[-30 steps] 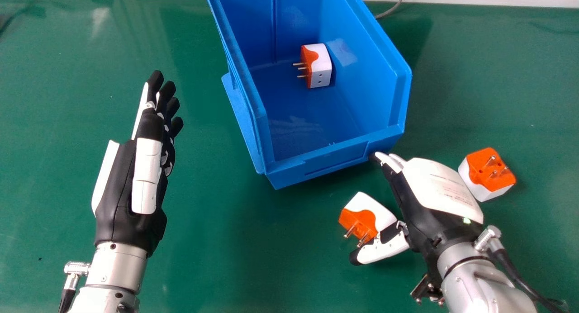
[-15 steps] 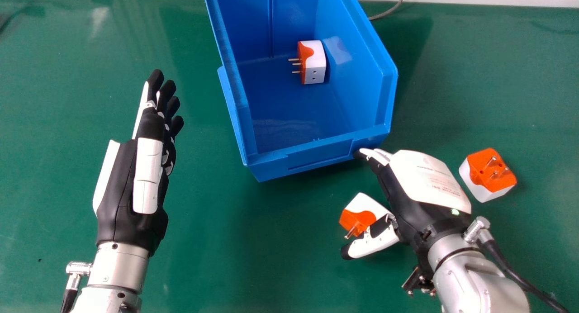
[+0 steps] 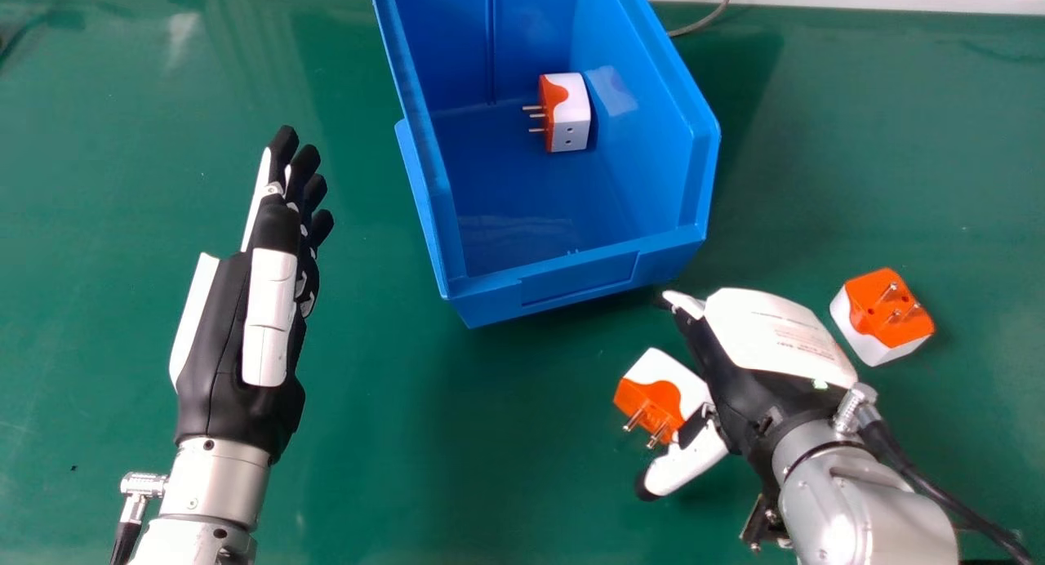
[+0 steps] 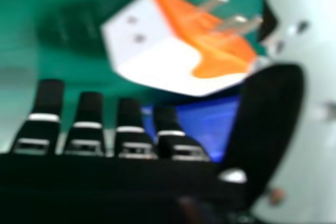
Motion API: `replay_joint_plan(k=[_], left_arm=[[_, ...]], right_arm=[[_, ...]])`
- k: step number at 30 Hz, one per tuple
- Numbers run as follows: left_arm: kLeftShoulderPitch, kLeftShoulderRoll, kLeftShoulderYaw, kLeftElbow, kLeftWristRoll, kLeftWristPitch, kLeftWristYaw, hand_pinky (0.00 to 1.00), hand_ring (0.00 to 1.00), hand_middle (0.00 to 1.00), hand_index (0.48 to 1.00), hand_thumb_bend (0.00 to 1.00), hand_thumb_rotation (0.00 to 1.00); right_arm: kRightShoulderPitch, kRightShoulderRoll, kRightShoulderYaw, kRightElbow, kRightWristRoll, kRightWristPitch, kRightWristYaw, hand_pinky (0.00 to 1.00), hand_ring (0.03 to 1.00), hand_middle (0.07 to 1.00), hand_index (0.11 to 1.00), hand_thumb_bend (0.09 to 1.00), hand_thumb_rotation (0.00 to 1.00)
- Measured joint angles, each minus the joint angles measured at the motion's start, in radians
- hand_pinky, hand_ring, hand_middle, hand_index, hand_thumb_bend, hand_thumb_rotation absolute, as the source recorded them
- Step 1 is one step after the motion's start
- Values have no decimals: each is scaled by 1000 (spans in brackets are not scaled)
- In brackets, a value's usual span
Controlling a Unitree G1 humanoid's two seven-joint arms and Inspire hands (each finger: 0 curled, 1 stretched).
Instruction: Pick all objects and put in blue box
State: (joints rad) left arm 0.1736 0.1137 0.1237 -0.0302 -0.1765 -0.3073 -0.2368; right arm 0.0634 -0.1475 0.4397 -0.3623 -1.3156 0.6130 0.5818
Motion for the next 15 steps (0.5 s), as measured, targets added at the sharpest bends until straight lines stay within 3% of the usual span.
replay_joint_plan(k=[1, 2, 5, 6, 13, 14, 15], left_arm=[[0, 0, 0, 0, 0, 0, 0, 1000, 1000, 1000, 1000, 869, 1000], [0, 0, 1, 0, 0, 0, 0, 1000, 1000, 1000, 1000, 866, 1000], [0, 2, 1, 0, 0, 1, -2, 1000, 1000, 1000, 1000, 866, 1000], [0, 4, 1, 0, 0, 1, -2, 1000, 1000, 1000, 1000, 866, 1000], [0, 7, 2, 0, -1, 1, -3, 1000, 1000, 1000, 1000, 866, 1000], [0, 7, 2, 0, -2, 1, -3, 1000, 1000, 1000, 1000, 866, 1000], [0, 7, 2, 0, -2, 1, -4, 1000, 1000, 1000, 1000, 866, 1000]], right_arm=[[0, 11, 3, 0, -20, 14, 15, 751, 854, 884, 871, 812, 150], [0, 21, 5, 0, -32, 22, 24, 670, 782, 843, 827, 805, 127], [0, 40, 9, 4, -63, 33, 35, 670, 782, 843, 827, 805, 127], [-1, 46, 9, 8, -73, 34, 35, 591, 710, 797, 794, 792, 101], [-4, 64, 29, 58, -99, 28, 15, 591, 710, 797, 794, 792, 101], [-7, 64, 31, 69, -102, 24, 5, 522, 645, 736, 766, 745, 81], [-11, 65, 36, 83, -105, 15, -17, 522, 645, 736, 766, 745, 81]])
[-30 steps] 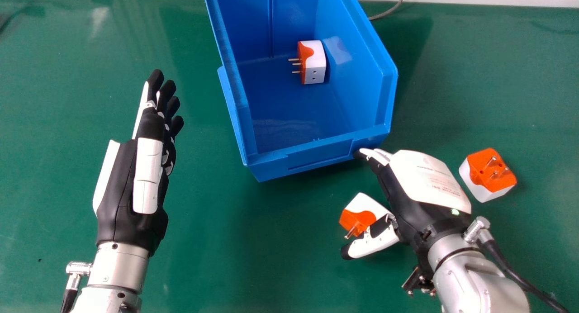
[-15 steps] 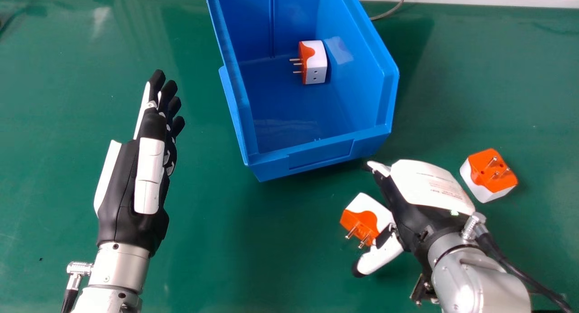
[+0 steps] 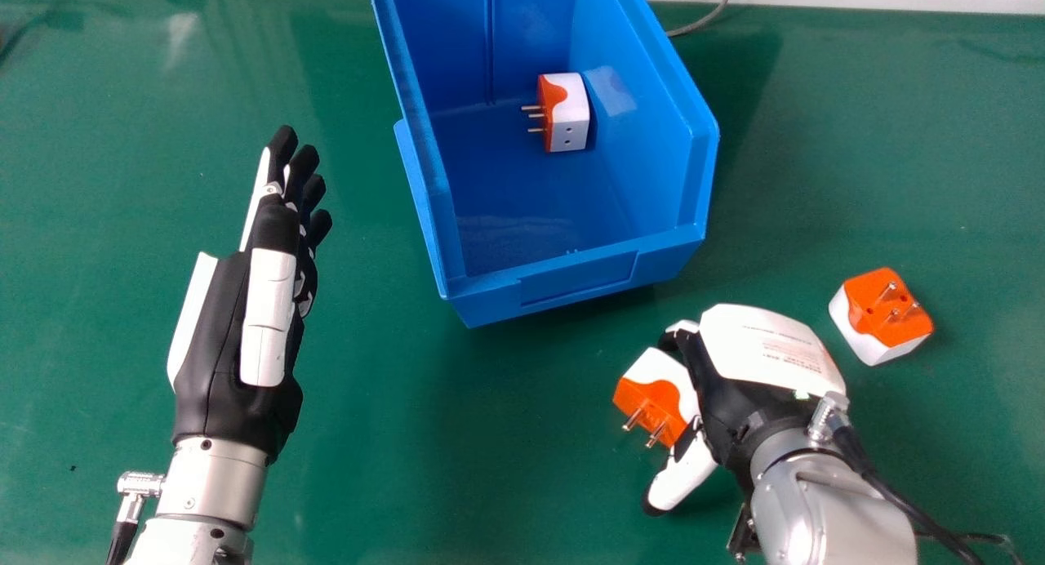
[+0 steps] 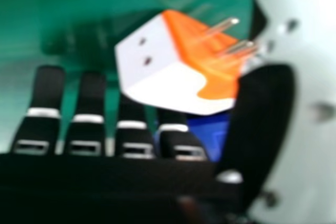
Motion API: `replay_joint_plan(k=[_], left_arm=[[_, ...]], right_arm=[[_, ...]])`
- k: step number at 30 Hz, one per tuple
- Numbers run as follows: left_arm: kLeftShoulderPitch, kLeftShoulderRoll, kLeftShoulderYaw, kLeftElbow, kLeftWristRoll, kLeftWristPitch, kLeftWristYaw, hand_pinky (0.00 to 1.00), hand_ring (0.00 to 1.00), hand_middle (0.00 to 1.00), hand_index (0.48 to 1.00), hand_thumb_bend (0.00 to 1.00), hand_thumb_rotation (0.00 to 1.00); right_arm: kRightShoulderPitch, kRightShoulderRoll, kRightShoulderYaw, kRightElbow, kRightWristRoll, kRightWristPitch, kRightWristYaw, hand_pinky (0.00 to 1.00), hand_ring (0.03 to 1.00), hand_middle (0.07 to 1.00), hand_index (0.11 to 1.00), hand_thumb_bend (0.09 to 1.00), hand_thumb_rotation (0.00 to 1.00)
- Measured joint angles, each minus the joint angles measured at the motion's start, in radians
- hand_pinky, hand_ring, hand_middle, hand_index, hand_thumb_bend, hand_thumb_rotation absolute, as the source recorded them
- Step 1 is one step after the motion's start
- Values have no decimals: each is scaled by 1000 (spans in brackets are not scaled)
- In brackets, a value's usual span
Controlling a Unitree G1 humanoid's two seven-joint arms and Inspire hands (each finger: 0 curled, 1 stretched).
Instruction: Pick all objects and put in blue box
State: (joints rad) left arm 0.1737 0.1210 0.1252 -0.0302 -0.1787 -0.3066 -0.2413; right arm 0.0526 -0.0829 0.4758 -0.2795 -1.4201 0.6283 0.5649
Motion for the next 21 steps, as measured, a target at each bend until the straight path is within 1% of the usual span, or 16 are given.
replay_joint_plan(k=[2, 3, 5, 6, 8, 9, 14, 15, 19, 20, 21], left_arm=[[0, 0, 0, 0, 0, 0, 0, 1000, 1000, 1000, 1000, 866, 1000], [0, 1, 0, 0, 0, 0, 0, 1000, 1000, 1000, 1000, 864, 1000], [0, 1, 0, 0, -1, 1, 0, 1000, 1000, 1000, 1000, 864, 1000], [0, 1, 0, 0, -1, 1, 0, 1000, 1000, 1000, 1000, 863, 1000], [1, 1, 0, 0, -1, 1, 0, 1000, 1000, 1000, 1000, 863, 1000], [1, 1, 0, 0, -2, 1, 0, 1000, 1000, 1000, 1000, 863, 1000], [1, 1, -1, -1, -2, 1, -1, 1000, 1000, 1000, 1000, 863, 1000], [1, 1, -1, -1, -2, 2, 0, 1000, 1000, 1000, 1000, 859, 1000], [7, 3, -1, -14, -2, 8, 0, 1000, 1000, 1000, 1000, 859, 1000], [9, 3, -1, -16, -2, 8, 1, 1000, 1000, 1000, 1000, 858, 1000], [11, 3, -1, -18, -2, 9, 1, 1000, 1000, 1000, 1000, 858, 1000]], right_arm=[[1, 0, 4, 11, 3, -9, -26, 522, 645, 736, 766, 745, 81], [1, 2, 9, 23, 6, -14, -49, 486, 609, 686, 737, 710, 65], [1, 6, 11, 51, 16, -27, -105, 486, 609, 686, 737, 710, 65], [1, 8, 12, 65, 24, -32, -133, 458, 579, 647, 726, 682, 51], [-2, 12, 12, 97, 45, -46, -202, 458, 579, 647, 726, 682, 51], [-4, 14, 13, 117, 52, -54, -233, 432, 551, 615, 714, 659, 41], [-11, 15, 15, 172, 115, -88, -353, 432, 551, 615, 714, 659, 41], [-12, 15, 15, 182, 125, -93, -377, 403, 518, 574, 676, 632, 33], [-8, 15, 15, 208, 158, -98, -464, 403, 518, 574, 676, 632, 33], [-5, 14, 16, 210, 162, -100, -476, 368, 476, 541, 643, 610, 26], [-2, 14, 18, 212, 169, -101, -488, 368, 476, 541, 643, 610, 26]])
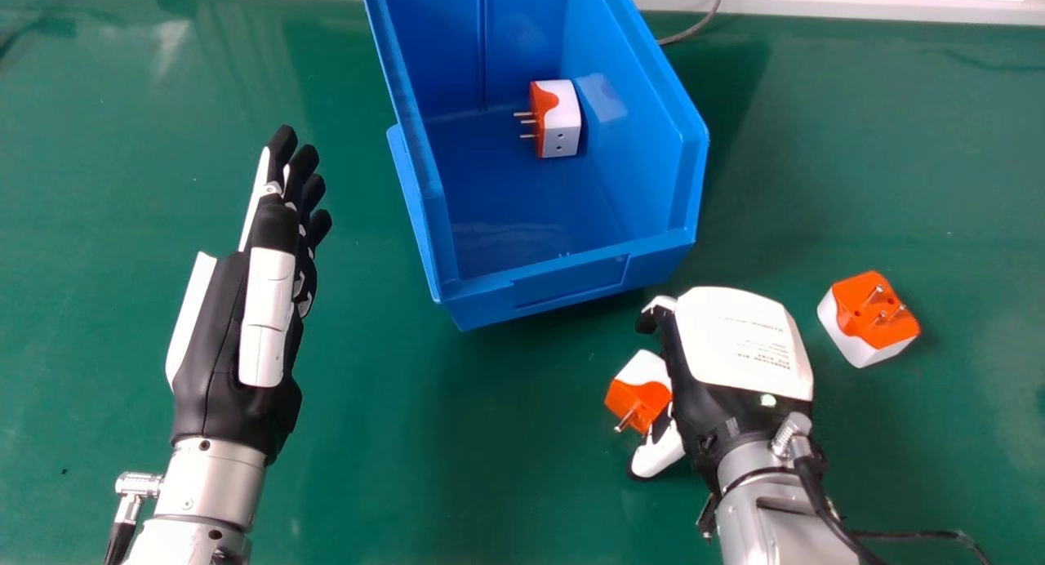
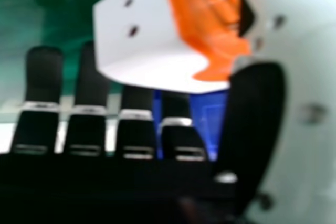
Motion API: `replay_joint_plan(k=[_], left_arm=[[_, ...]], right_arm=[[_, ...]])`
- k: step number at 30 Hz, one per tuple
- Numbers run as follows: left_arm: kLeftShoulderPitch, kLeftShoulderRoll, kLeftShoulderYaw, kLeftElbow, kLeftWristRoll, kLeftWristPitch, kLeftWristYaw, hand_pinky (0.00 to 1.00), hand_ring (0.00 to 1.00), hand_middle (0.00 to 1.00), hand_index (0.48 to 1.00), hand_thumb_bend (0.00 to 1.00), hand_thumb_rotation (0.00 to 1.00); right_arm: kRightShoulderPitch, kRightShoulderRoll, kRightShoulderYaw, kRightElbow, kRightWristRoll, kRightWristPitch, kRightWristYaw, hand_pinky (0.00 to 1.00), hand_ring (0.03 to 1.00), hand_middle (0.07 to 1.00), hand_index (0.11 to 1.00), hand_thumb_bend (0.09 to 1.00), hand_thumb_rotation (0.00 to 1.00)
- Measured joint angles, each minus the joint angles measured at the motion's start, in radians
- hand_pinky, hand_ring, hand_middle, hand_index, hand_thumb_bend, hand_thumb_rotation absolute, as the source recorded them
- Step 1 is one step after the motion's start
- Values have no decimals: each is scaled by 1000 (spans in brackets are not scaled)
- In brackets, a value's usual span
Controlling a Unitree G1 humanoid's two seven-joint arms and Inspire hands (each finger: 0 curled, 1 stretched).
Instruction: Pick all objects and put in blue box
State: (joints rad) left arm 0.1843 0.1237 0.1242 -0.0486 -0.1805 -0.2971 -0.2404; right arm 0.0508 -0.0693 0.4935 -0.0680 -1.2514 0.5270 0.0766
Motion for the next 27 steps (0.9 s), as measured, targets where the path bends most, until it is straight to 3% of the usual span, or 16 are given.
replay_joint_plan(k=[13, 22, 27], left_arm=[[4, 3, 0, -1, 4, 2, 0, 1000, 1000, 1000, 1000, 858, 1000], [4, 3, 0, -1, -6, 4, -2, 1000, 1000, 1000, 1000, 860, 1000], [4, 3, 0, 0, -4, 4, 0, 1000, 1000, 1000, 1000, 860, 1000]], right_arm=[[21, -13, 2, 1, 72, -16, -88, 326, 433, 508, 597, 576, 16], [23, -18, 5, -3, 78, -15, -91, 316, 423, 503, 583, 564, 13], [26, -22, 9, -13, 83, -14, -90, 311, 417, 503, 571, 553, 10]])
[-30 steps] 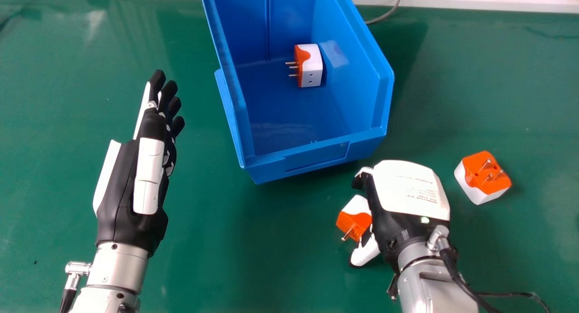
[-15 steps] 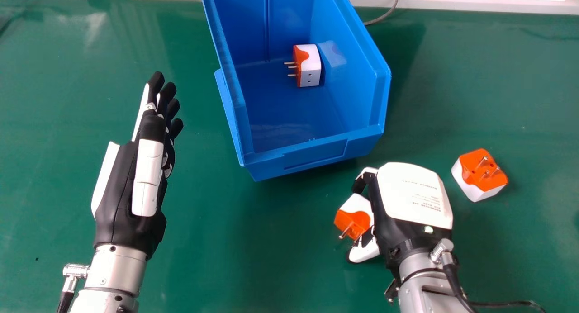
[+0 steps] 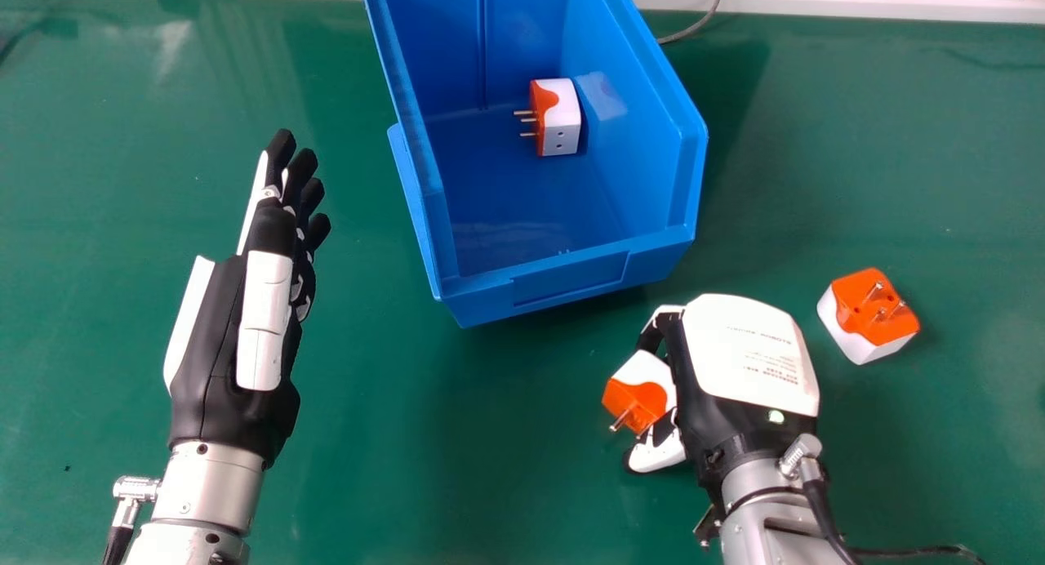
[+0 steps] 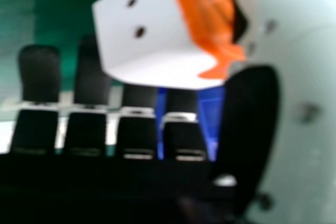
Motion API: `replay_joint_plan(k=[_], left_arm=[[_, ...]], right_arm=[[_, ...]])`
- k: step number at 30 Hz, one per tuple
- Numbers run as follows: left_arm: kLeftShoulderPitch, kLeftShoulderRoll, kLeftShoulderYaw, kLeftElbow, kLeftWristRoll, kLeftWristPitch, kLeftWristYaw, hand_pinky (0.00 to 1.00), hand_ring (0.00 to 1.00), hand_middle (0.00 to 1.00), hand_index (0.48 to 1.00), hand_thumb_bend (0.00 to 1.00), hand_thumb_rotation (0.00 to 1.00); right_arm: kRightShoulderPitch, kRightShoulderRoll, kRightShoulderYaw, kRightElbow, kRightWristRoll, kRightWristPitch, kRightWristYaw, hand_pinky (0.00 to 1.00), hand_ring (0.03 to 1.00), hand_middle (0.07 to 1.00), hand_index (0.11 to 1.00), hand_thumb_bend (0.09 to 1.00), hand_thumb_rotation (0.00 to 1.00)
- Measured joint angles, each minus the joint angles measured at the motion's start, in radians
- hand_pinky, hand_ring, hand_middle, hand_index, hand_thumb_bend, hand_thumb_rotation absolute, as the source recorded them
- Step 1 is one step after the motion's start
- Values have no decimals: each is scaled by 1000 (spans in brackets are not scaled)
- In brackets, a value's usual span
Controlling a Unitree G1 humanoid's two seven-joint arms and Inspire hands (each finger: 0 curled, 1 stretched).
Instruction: Pick all objects and put in blue box
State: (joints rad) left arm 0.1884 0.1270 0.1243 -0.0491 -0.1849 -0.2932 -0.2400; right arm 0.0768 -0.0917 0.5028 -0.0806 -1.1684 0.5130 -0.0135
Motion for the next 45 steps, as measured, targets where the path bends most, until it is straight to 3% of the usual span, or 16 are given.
replay_joint_plan(k=[12, 28, 35, 45], left_arm=[[-2, 1, 0, 0, -1, 1, -3, 1000, 1000, 1000, 1000, 863, 1000], [-8, 1, 0, 20, 1, -5, -5, 1000, 1000, 1000, 1000, 865, 1000], [-17, 0, 0, 26, 8, -13, -3, 1000, 1000, 1000, 1000, 863, 1000], [-17, -6, -2, 29, 9, -18, 1, 1000, 1000, 1000, 1000, 863, 1000]], right_arm=[[31, 4, 1, -242, 8, 8, 64, 297, 412, 502, 548, 539, 6], [57, 59, 10, -520, -142, -3, 151, 273, 398, 490, 529, 525, 3], [53, 64, 6, -557, -177, -29, 172, 265, 390, 482, 527, 521, 2], [-4, 86, -2, -556, -183, -74, 196, 264, 381, 473, 527, 517, 1]])
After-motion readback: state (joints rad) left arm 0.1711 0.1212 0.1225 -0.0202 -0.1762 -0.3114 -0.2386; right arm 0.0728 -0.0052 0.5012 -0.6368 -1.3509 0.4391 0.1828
